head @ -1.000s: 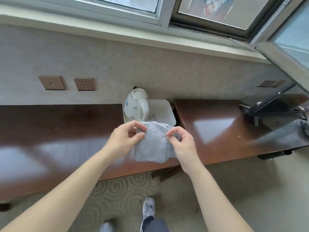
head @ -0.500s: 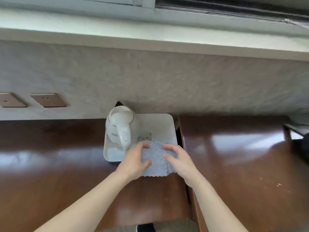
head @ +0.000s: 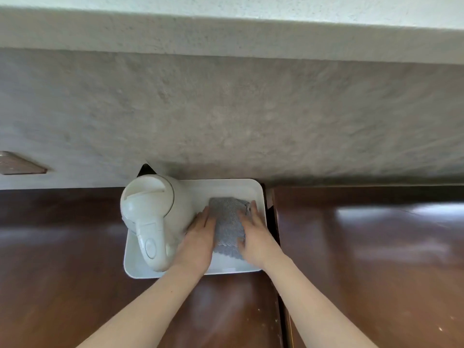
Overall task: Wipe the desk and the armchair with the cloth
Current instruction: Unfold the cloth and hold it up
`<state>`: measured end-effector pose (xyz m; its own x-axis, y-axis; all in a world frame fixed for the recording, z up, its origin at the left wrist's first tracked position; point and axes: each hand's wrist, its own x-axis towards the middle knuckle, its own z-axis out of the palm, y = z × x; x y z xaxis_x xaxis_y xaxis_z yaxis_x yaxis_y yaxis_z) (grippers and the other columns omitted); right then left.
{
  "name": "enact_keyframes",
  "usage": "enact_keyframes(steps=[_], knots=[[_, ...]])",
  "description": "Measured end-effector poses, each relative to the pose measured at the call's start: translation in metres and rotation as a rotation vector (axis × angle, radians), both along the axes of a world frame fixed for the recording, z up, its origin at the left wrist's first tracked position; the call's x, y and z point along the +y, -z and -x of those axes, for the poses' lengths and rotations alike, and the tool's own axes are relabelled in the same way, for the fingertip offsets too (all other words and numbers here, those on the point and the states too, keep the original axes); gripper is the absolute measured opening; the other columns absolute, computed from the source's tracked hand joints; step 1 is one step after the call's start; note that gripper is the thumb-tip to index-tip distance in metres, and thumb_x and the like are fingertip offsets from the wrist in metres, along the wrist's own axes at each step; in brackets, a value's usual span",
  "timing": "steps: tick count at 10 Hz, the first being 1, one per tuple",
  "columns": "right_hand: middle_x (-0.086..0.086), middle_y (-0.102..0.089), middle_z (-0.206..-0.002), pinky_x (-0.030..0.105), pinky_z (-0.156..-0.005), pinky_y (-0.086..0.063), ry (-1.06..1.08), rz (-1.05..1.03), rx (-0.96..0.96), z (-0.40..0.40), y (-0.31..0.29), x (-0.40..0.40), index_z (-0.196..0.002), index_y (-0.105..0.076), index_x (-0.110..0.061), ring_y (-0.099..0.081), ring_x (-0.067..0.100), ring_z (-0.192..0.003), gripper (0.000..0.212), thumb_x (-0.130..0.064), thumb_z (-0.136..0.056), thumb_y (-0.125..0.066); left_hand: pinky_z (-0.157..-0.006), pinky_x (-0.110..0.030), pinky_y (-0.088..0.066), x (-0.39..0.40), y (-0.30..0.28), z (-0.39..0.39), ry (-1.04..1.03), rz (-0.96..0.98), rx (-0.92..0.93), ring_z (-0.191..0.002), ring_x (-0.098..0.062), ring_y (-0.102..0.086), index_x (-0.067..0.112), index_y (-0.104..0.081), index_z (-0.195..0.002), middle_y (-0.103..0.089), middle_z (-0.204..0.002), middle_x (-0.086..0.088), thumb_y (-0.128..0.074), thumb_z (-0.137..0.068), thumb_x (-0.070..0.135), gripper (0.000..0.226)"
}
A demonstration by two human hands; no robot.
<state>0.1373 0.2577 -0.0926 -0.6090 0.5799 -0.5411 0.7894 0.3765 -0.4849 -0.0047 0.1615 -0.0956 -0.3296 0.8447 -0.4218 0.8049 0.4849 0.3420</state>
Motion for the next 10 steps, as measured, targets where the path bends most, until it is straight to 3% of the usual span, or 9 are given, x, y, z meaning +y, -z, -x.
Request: enact_keyframes(steps=[1,2,4,6,7,9,10], knots=[[0.003,0.040,-0.155,0.030,-0.120,-0.021,-0.099,-0.141,-0.070,-0.004,0.007,-0.012,-0.159,0.001,-0.020,0.014,0.030,-0.152,0.093,-0.012,-0.093,-0.063,-0.123,-0.023,-0.007,-0.005,0.009,-0.002,0.111,0.048,0.091,-0.157,-0.019,-0.003,0.016,0.006,-0.161,0.008,-0.170,-0.004,-0.048,-0.103,0.017,0.079],[0.008,0.037,-0.158,0.032,-0.122,-0.015,-0.119,-0.148,-0.117,0.000,0.013,-0.012,-0.159,0.005,-0.019,0.014,0.032,-0.152,0.097,-0.020,-0.093,-0.066,-0.123,-0.025,-0.003,0.002,0.016,-0.002,0.143,0.091,0.100,-0.157,-0.022,0.003,0.017,0.009,-0.161,0.013,-0.170,-0.003,-0.050,-0.102,0.034,0.085],[0.010,0.035,-0.159,0.037,-0.122,-0.003,-0.121,-0.136,-0.116,0.012,0.021,0.006,-0.159,0.001,-0.019,0.021,0.036,-0.150,0.098,-0.026,-0.091,-0.068,-0.124,-0.030,-0.015,0.011,0.030,-0.002,0.052,0.111,0.017,-0.157,-0.018,0.006,0.022,0.007,-0.161,0.017,-0.169,0.000,-0.054,-0.099,0.049,0.091],[0.010,0.037,-0.158,0.038,-0.122,-0.010,-0.152,-0.180,-0.140,0.011,0.021,0.008,-0.159,0.003,-0.021,0.026,0.034,-0.149,0.099,-0.029,-0.090,-0.068,-0.125,-0.034,-0.018,0.010,0.028,-0.006,0.033,0.115,0.012,-0.157,-0.018,0.003,0.021,0.008,-0.161,0.017,-0.169,-0.002,-0.049,-0.099,0.054,0.091],[0.009,0.036,-0.159,0.039,-0.120,-0.022,-0.150,-0.183,-0.147,0.003,0.004,-0.004,-0.159,0.005,-0.022,0.024,0.032,-0.149,0.096,-0.029,-0.093,-0.065,-0.124,-0.037,-0.019,0.004,0.009,-0.007,0.051,0.124,-0.052,-0.157,-0.019,0.003,0.019,0.006,-0.161,0.015,-0.170,-0.004,-0.052,-0.099,0.051,0.091],[0.004,0.027,-0.163,0.037,-0.117,-0.030,-0.125,-0.262,-0.132,-0.021,-0.064,-0.042,-0.159,0.001,-0.023,0.016,0.028,-0.152,0.086,-0.019,-0.097,-0.058,-0.120,-0.036,-0.028,-0.041,-0.059,-0.014,0.112,0.016,-0.069,-0.157,-0.015,0.007,0.020,0.004,-0.162,0.015,-0.170,0.001,-0.047,-0.100,0.055,0.088],[0.002,0.023,-0.165,0.035,-0.117,-0.031,-0.080,-0.323,-0.139,-0.027,-0.106,-0.073,-0.159,0.004,-0.022,0.017,0.026,-0.152,0.085,-0.021,-0.099,-0.056,-0.123,-0.033,-0.019,-0.073,-0.094,-0.016,0.162,-0.051,-0.056,-0.156,-0.015,0.011,0.019,0.002,-0.162,0.013,-0.170,0.000,-0.045,-0.100,0.058,0.087]])
